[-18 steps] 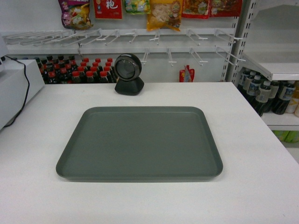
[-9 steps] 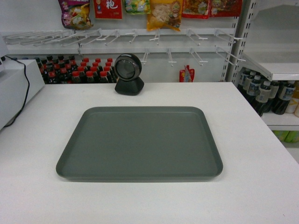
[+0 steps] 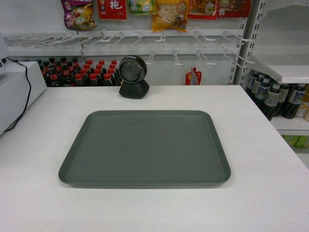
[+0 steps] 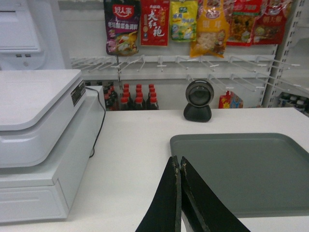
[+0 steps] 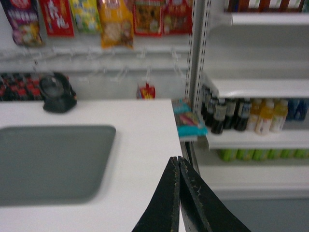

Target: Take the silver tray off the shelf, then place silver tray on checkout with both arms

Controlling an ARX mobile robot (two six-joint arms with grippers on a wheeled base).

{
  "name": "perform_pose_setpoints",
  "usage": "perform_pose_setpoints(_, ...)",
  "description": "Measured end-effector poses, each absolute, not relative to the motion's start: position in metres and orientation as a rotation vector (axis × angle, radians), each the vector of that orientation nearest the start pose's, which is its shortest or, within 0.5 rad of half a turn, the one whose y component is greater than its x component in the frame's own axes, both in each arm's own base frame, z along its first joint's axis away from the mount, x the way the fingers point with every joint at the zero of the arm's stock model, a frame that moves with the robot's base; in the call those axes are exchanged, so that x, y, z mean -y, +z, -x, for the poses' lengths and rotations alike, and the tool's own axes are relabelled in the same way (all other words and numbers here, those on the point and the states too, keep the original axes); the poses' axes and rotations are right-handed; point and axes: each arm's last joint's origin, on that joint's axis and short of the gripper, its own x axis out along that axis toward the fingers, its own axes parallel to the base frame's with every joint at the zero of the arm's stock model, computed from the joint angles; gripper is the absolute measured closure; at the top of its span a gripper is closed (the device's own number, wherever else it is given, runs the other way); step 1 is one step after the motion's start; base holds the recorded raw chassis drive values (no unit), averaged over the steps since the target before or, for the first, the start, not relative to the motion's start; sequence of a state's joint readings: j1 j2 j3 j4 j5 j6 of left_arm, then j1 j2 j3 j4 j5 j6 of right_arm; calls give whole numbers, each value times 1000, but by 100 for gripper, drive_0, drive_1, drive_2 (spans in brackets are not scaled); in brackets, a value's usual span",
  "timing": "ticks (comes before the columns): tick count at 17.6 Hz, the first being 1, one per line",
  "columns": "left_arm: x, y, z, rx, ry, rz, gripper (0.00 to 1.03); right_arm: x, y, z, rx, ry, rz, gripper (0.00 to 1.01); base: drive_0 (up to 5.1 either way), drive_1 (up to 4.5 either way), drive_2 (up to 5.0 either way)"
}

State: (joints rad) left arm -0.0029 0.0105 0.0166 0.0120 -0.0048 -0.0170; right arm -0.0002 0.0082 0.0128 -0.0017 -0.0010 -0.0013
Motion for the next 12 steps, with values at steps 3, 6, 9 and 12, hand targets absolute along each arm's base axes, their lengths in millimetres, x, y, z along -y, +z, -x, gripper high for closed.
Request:
perform_pose_setpoints(3, 0, 166, -98, -7, 0, 17, 102, 0, 167, -97, 4, 0, 1, 99, 0, 0, 0)
perform_pose_setpoints(6, 0, 166, -98, -4, -1, 17, 99, 0, 167, -97, 4, 0, 1, 97, 0, 0, 0)
perform_pose_setpoints(9, 0, 166, -98, -4, -1, 17, 65, 0, 167, -97, 4, 0, 1, 63, 0, 0, 0)
perform_pose_setpoints(12, 0, 166, -98, -4, -1, 17, 30, 0, 167, -97, 4, 0, 1, 28, 0, 0, 0)
